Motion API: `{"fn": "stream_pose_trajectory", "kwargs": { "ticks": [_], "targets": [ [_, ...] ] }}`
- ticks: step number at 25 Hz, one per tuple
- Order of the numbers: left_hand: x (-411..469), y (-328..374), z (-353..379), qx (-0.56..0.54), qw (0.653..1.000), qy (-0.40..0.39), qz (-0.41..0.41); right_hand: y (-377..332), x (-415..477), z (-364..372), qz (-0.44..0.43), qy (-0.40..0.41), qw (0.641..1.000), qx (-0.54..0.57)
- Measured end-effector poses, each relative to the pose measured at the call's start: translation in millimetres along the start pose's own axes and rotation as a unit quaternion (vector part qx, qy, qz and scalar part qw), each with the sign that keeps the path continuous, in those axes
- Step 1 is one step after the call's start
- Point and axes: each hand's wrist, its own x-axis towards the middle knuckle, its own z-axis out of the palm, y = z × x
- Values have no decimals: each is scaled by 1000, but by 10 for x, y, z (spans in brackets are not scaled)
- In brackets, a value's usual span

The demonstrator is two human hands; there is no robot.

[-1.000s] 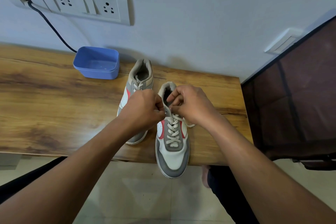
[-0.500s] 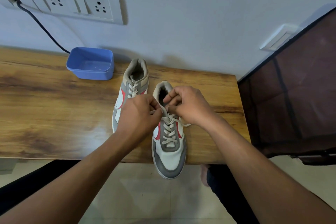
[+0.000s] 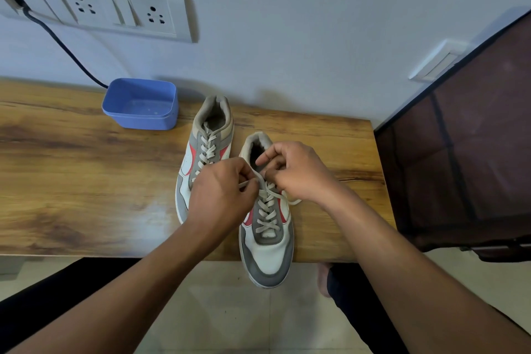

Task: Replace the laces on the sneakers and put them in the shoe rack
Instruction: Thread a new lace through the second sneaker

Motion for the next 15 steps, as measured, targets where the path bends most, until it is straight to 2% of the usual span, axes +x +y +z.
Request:
{"fn": "stream_pose_trajectory", "kwargs": {
  "ticks": [4, 8, 15],
  "targets": [
    [75, -51, -36, -49, 995, -38, -73, -18, -37, -21, -2, 8, 1000, 10],
    [22, -52, 0, -42, 995, -39, -81, -40, -61, 20, -12, 39, 999, -27],
    [83, 4, -83, 22, 999, -45, 11, -98, -120, 80, -49, 48, 996, -59]
  ]
}}
